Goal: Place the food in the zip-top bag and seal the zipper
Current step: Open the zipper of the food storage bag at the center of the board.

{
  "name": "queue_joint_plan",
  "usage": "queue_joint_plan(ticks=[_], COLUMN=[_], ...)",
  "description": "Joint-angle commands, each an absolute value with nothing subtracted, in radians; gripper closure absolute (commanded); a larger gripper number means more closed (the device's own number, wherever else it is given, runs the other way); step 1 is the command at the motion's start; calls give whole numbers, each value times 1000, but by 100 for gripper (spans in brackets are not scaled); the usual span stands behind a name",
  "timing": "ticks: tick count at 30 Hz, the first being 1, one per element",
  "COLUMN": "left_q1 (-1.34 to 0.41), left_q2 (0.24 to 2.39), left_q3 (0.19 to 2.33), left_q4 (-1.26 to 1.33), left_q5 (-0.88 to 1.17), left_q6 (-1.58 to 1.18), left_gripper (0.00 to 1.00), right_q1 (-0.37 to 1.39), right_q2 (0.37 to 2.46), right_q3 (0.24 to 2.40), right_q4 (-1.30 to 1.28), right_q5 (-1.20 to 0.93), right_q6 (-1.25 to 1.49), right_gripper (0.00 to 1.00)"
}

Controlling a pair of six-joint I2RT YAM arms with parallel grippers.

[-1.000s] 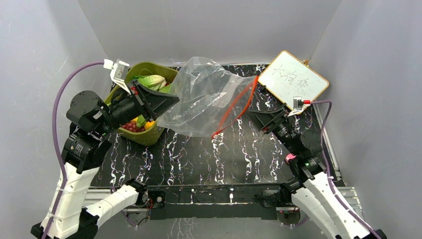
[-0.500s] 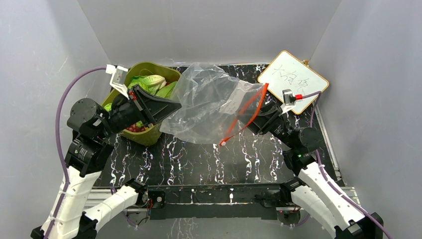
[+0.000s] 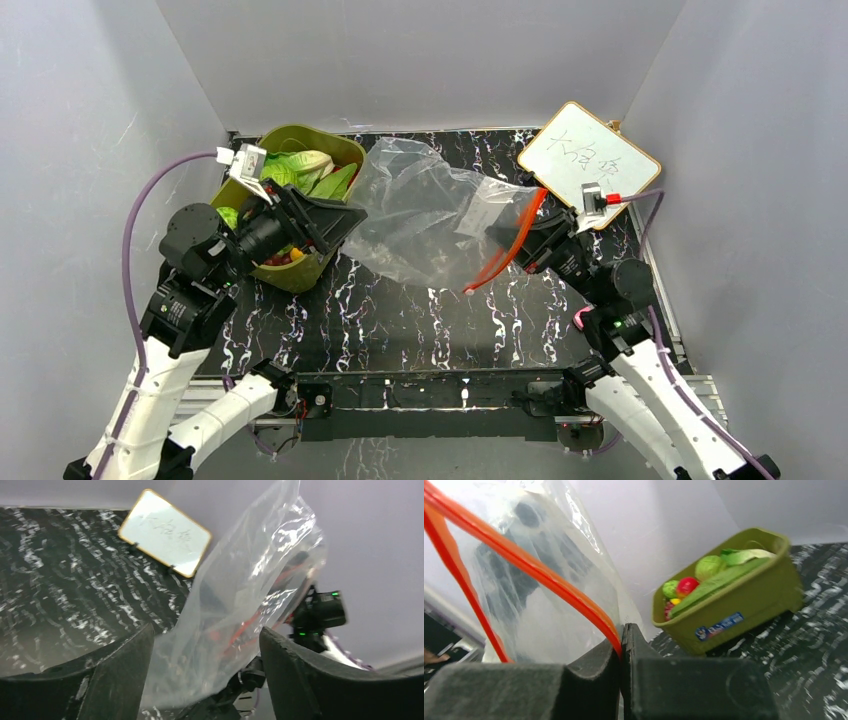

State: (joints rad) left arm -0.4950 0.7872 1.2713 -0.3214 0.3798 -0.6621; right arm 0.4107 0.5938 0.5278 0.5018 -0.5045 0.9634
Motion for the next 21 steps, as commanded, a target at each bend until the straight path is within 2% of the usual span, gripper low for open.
queue_joint_plan(ticks=[1,7,13,21], left_q1=[-499,-499,-499,-498], left_q2=[744,699,744,870], left_q3=[1200,1094,1072,1059], left_q4=[-400,-387,-442,-420], left_q5=[213,200,188,400], left_q6=[-558,-487,-460,-434], left_gripper=[22,19,18,17], right_q1=[412,413,413,413], right_q2=[568,640,746,853], right_q3=[680,879,1049,1171], right_q4=[93,-262,-529,-604], right_q5=[-328,-190,-70,-131], right_q6=[783,694,642,675], right_gripper=[100,100,100,100])
